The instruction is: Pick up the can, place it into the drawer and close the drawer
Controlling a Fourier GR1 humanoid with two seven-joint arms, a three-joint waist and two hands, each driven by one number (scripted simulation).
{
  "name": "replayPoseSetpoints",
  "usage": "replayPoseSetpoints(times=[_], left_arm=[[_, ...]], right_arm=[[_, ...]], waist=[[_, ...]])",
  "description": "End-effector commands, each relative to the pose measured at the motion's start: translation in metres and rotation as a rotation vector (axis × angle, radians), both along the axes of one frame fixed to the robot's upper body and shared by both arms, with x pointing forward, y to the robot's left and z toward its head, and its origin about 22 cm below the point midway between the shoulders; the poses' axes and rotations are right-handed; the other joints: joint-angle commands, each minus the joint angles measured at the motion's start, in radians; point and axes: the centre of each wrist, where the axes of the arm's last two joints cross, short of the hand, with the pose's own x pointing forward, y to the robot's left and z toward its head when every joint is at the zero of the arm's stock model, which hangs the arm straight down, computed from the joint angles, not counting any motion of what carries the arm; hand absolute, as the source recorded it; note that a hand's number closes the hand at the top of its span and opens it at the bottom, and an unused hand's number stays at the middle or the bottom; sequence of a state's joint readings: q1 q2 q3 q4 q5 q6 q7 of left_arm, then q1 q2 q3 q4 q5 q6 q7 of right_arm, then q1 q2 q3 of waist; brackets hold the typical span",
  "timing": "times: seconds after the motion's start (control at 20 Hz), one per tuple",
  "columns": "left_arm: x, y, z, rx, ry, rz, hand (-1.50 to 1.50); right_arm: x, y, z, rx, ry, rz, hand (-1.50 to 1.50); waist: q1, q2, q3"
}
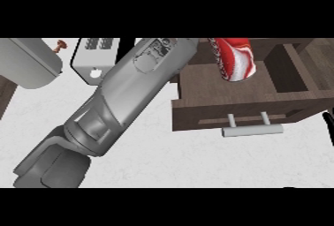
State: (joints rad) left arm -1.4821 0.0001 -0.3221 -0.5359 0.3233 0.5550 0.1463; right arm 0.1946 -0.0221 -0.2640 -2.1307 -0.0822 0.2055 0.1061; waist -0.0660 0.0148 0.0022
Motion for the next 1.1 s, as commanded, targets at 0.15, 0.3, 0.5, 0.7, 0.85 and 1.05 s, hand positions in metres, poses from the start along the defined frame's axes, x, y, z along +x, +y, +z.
replayPoseSetpoints(times=[0.15,0.3,0.5,0.7,0.85,1.05], left_arm=[[0.002,-0.001,-0.022,0.052,0.009,0.025,1.50],[0.003,-0.004,-0.019,0.060,-0.013,0.064,1.50],[0.007,0.007,-0.045,0.093,-0.045,0.071,1.50],[0.012,0.012,-0.051,0.112,-0.042,0.086,1.50],[0.009,0.007,-0.049,0.146,-0.053,0.093,1.50],[0.010,0.009,-0.056,0.161,-0.060,0.127,-1.50]], right_arm=[[-0.005,-0.010,0.004,-0.025,0.009,0.011,-1.50],[0.013,0.009,0.005,-0.007,-0.006,0.032,-1.50],[0.014,0.002,0.001,-0.010,-0.022,0.011,-1.50],[0.011,-0.002,0.008,-0.016,-0.033,0.017,-1.50],[0.013,0.012,0.007,-0.006,-0.026,0.043,-1.50],[0.007,0.010,0.012,-0.036,-0.015,0.047,-1.50]], waist=[[-0.021,0.001,0.000],[-0.025,0.006,0.001],[-0.027,0.009,0.001],[-0.044,0.016,0.001],[-0.056,0.014,0.001],[-0.069,0.015,0.001]])
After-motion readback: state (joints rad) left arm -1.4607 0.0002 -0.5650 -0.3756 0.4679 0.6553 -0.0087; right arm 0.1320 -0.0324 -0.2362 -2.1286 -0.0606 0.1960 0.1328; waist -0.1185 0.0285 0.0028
